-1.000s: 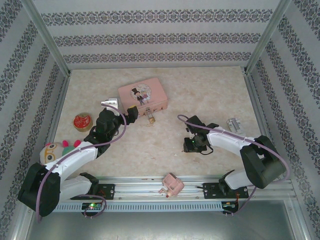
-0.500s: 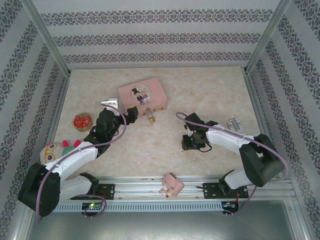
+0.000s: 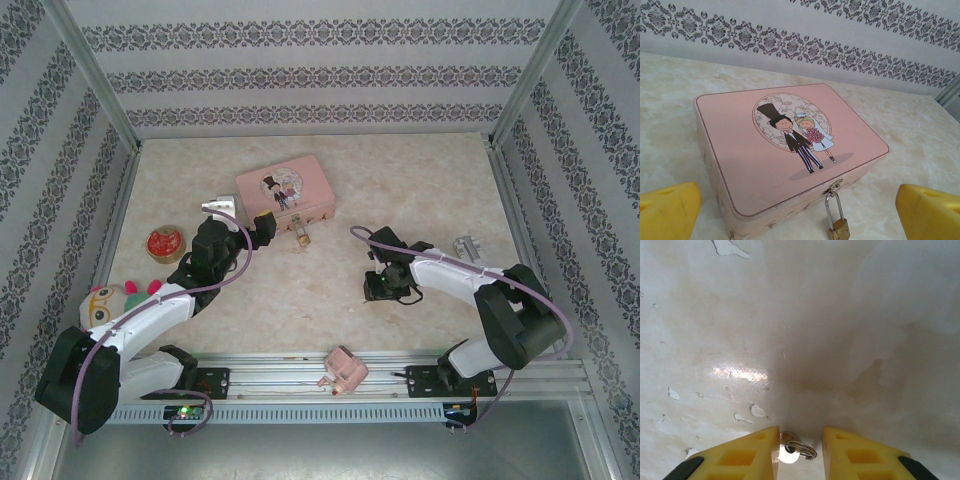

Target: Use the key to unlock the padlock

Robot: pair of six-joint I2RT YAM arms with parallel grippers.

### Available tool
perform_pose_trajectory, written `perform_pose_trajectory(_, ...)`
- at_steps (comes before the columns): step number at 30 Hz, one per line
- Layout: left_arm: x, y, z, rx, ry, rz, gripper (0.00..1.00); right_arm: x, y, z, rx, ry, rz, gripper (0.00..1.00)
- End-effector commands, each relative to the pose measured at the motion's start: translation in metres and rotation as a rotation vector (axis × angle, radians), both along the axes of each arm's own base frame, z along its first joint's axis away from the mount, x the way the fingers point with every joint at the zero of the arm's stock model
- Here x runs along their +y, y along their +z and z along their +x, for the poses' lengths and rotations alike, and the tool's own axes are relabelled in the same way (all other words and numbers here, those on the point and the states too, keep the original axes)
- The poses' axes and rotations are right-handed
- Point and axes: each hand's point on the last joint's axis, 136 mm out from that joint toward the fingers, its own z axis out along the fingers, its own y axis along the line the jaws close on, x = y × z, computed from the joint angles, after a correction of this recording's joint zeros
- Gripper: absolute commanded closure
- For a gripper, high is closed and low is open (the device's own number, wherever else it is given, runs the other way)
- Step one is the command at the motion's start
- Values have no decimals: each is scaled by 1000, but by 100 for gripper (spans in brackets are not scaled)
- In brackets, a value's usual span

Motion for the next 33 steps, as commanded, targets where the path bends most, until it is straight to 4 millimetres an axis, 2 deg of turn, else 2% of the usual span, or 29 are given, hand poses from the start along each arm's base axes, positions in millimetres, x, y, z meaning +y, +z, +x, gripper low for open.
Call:
perform_pose_trajectory(1,0,1,-4,-1,4,-4,1,-2,-5,-5,14,4,-36,71)
perform_pose_trajectory(17,1,2,-5,-3,9,-2,1,11,-3,-8,0,1,-49,84)
perform_pose_trajectory(20,1,3,-6,-2,9,-3,1,13,2,-6,-8,-4,-39,91)
perform_pose_trajectory(23,2,5,-6,-1,14,-6,1,17,12,-2,-27,-12,-16,100)
perform_pose_trajectory(30,5,14,-11,43,23,-13,1,33,50,13,-98,-63,101,100)
perform_pose_trajectory(33,-3,17,-14,69,-33,14,1,40,68,20,-130,-73,149,100)
